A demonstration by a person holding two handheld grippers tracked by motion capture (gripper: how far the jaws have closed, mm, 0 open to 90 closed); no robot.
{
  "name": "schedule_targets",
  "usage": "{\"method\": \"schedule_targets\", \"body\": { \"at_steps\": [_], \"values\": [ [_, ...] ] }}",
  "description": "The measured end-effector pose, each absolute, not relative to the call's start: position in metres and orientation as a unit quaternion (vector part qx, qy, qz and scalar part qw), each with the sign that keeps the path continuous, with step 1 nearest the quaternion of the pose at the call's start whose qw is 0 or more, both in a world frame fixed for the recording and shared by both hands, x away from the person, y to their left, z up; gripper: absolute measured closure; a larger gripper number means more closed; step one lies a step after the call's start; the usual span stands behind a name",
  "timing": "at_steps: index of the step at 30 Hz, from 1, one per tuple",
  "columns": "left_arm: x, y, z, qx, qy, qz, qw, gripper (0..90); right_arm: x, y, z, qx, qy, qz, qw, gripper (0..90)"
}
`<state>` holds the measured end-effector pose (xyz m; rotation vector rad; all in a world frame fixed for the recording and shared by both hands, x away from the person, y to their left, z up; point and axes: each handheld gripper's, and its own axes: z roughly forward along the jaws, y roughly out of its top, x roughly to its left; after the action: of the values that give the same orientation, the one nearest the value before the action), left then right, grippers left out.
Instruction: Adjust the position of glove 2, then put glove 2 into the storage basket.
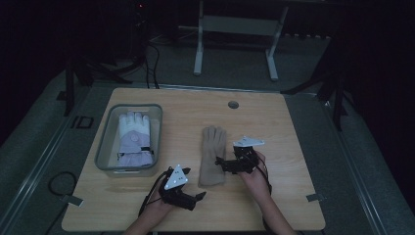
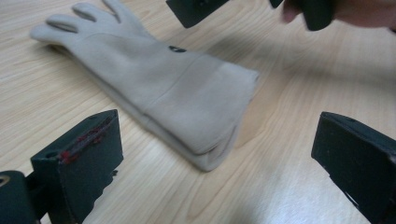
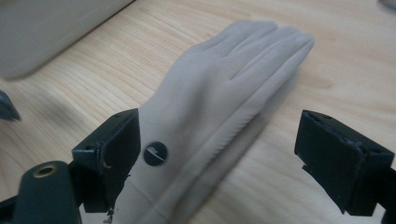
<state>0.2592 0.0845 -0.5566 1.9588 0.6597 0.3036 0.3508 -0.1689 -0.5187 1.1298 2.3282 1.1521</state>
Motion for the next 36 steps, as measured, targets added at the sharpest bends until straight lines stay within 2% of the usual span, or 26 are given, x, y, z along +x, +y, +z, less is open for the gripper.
{"method": "schedule_targets", "body": {
  "at_steps": [3,7,12,17,19,22,27,30,36],
  "values": [
    [0.260,0.082,-0.557,0.815,0.264,0.130,0.499,3.2,0.348,-0.174,-0.521,0.357,0.823,0.403,0.181,14.0],
    [0.261,0.083,-0.556,0.812,0.257,0.140,0.506,3.7,0.347,-0.180,-0.522,0.342,0.833,0.400,0.169,14.3],
    [0.263,0.084,-0.553,0.801,0.260,0.121,0.525,6.0,0.347,-0.187,-0.520,0.355,0.833,0.404,0.128,14.0],
    [0.266,0.078,-0.544,0.805,0.272,0.125,0.512,5.7,0.351,-0.186,-0.513,0.355,0.829,0.418,0.110,10.4],
    [0.267,0.076,-0.540,0.809,0.263,0.125,0.510,5.1,0.354,-0.184,-0.511,0.364,0.822,0.421,0.119,10.5],
    [0.272,0.073,-0.538,0.819,0.241,0.113,0.509,5.7,0.365,-0.182,-0.508,0.380,0.814,0.427,0.108,12.0],
    [0.278,0.060,-0.538,0.842,0.204,0.105,0.488,14.5,0.385,-0.176,-0.507,0.409,0.806,0.415,0.105,17.9],
    [0.282,0.050,-0.539,0.856,0.191,0.106,0.469,15.7,0.396,-0.173,-0.513,0.426,0.802,0.407,0.098,21.0],
    [0.292,0.034,-0.543,0.880,0.166,0.087,0.435,35.1,0.413,-0.168,-0.532,0.456,0.790,0.404,0.064,21.4]
  ]
}}
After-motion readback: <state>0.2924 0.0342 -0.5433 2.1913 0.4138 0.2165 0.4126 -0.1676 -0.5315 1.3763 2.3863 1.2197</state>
